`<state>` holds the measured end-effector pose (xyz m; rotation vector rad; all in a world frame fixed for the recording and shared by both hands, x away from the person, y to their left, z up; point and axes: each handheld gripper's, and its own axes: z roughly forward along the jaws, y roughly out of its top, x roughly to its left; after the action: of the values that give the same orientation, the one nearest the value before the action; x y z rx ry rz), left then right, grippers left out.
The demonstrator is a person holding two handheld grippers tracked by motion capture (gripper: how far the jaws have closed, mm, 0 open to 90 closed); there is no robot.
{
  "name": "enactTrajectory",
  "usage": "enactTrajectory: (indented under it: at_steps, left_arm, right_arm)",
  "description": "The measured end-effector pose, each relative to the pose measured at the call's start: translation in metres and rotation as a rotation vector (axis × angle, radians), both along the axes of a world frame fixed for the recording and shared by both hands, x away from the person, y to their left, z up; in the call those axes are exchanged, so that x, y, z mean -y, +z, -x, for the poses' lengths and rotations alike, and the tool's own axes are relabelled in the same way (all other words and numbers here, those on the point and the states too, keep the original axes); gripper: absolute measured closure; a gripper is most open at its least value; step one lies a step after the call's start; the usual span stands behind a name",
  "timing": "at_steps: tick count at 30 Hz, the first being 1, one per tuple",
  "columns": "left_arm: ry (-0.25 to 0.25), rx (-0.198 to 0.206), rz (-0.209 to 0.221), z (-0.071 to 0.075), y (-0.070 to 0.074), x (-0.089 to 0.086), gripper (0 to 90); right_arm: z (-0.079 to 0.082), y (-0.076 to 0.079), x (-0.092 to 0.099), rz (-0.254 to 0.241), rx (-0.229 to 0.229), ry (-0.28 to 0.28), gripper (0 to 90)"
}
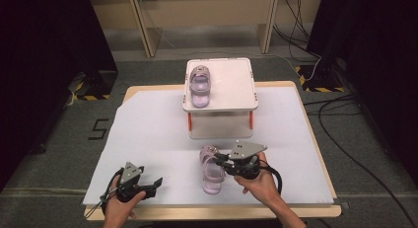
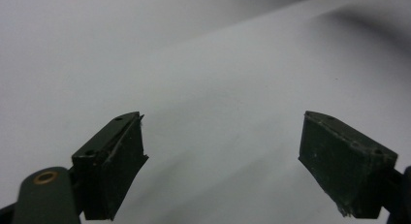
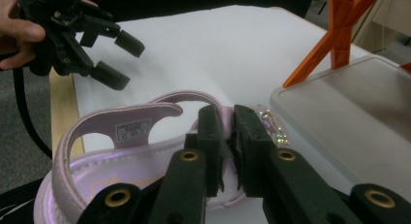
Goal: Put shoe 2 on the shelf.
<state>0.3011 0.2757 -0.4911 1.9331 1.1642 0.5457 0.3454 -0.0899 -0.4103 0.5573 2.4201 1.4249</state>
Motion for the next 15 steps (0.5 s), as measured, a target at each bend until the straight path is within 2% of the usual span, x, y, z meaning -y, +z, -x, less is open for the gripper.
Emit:
enactTrajectory:
  at_steps: [7, 10, 15]
  left_arm:
    - [0.002, -0.001, 0.0, 0.0, 0.0, -0.001, 15.7]
    - [0.002, -0.001, 0.0, 0.0, 0.0, -0.001, 15.6]
    - [0.006, -0.002, -0.002, 0.0, 0.0, -0.001, 15.7]
  right_arm:
    - [0.002, 0.019, 0.01, -0.039, 0.026, 0.0, 83.8]
    - [0.002, 0.024, 0.014, -0.057, 0.023, -0.006, 84.0]
    - [0.004, 0.042, 0.022, -0.08, 0.063, -0.009, 84.2]
